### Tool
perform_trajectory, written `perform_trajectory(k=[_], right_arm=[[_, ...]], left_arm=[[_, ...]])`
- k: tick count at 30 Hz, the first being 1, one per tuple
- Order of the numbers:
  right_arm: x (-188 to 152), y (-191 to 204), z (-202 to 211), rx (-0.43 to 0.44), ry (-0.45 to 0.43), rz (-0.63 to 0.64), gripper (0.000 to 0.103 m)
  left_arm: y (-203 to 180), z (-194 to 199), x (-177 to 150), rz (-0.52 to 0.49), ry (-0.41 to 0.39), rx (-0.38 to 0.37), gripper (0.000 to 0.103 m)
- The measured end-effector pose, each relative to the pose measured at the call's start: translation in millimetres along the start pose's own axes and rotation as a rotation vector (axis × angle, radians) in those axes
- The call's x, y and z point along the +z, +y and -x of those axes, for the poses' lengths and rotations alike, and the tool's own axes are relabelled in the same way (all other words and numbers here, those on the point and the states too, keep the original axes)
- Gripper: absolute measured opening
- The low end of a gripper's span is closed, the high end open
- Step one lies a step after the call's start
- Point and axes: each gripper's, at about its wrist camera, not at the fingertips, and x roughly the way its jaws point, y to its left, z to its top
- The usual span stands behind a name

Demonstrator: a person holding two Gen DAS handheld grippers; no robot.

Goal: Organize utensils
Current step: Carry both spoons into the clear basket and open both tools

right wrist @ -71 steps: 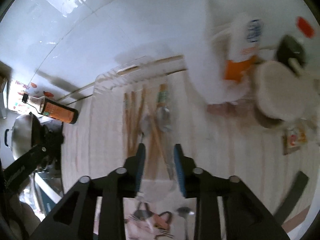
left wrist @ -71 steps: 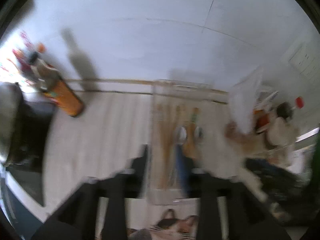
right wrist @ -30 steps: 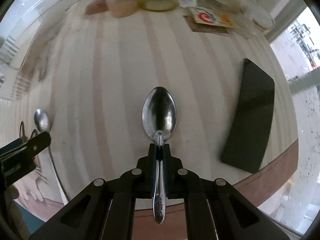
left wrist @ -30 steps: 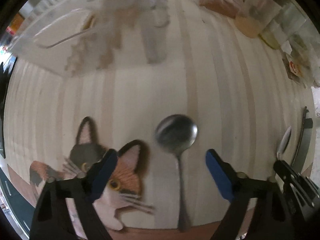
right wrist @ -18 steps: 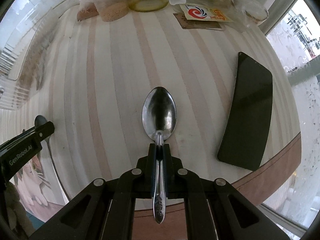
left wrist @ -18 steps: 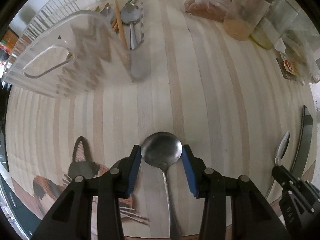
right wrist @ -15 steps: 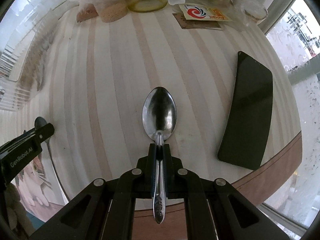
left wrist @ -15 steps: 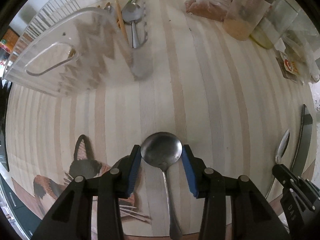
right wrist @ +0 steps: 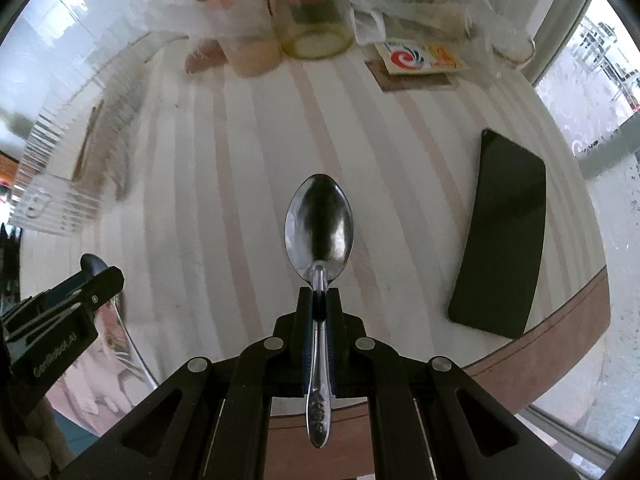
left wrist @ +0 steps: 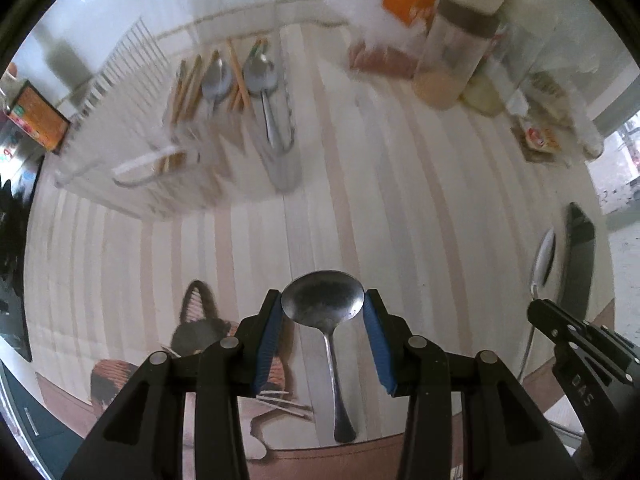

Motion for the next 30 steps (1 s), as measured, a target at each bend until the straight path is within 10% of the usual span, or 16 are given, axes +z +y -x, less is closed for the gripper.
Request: perform_trajectory(k=[30], right_arm=[[132,140,126,0.286,-0.23,0.14,0.006]], left_arm=[[107,195,106,0.111,-0.355,0.012,0.038]])
